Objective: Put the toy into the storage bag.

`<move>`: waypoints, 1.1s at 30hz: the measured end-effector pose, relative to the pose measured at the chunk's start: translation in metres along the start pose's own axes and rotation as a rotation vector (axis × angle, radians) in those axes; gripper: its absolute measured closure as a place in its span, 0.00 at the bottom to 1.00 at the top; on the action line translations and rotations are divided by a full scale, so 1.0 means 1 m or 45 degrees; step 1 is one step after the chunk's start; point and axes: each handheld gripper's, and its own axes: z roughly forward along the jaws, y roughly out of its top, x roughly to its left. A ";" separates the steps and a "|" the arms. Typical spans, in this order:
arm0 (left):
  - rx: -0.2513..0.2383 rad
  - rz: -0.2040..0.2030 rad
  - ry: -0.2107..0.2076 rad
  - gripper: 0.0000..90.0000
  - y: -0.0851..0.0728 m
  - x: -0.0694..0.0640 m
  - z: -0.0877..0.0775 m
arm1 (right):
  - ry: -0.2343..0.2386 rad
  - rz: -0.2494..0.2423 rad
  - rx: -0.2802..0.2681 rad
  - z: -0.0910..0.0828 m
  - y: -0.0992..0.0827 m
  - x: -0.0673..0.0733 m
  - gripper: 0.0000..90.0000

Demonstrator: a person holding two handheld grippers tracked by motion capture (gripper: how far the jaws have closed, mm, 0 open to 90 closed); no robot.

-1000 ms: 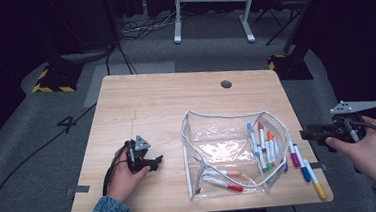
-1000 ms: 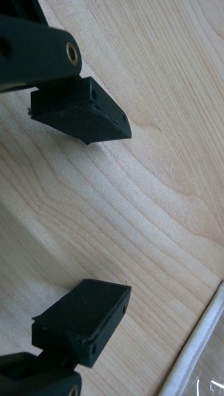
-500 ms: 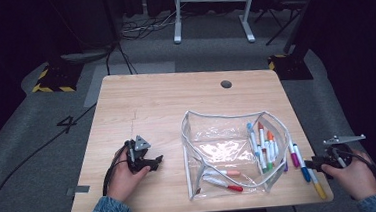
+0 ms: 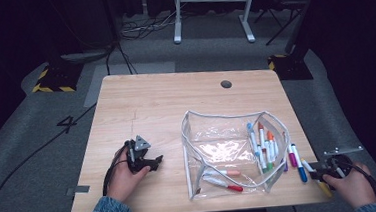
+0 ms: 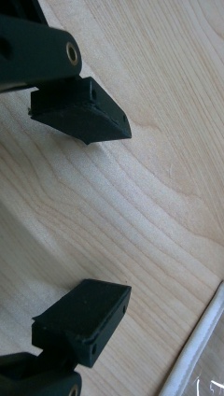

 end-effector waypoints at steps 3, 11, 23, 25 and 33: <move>0.000 0.000 0.000 0.25 0.000 0.000 0.000 | -0.035 -0.004 0.021 -0.001 0.000 0.001 0.85; 0.000 0.000 0.000 0.24 0.000 0.000 0.000 | 0.002 0.010 -0.021 -0.014 0.006 0.002 0.85; 0.000 0.000 -0.001 0.25 0.000 0.000 0.000 | 0.045 -0.104 -0.180 -0.074 0.055 0.022 0.85; 0.000 0.000 -0.001 0.25 0.000 0.000 0.000 | 0.054 -0.138 -0.210 -0.089 0.071 0.030 0.85; 0.001 -0.002 -0.001 0.25 0.000 0.000 0.000 | 0.111 -0.251 -0.292 -0.127 0.110 0.057 0.85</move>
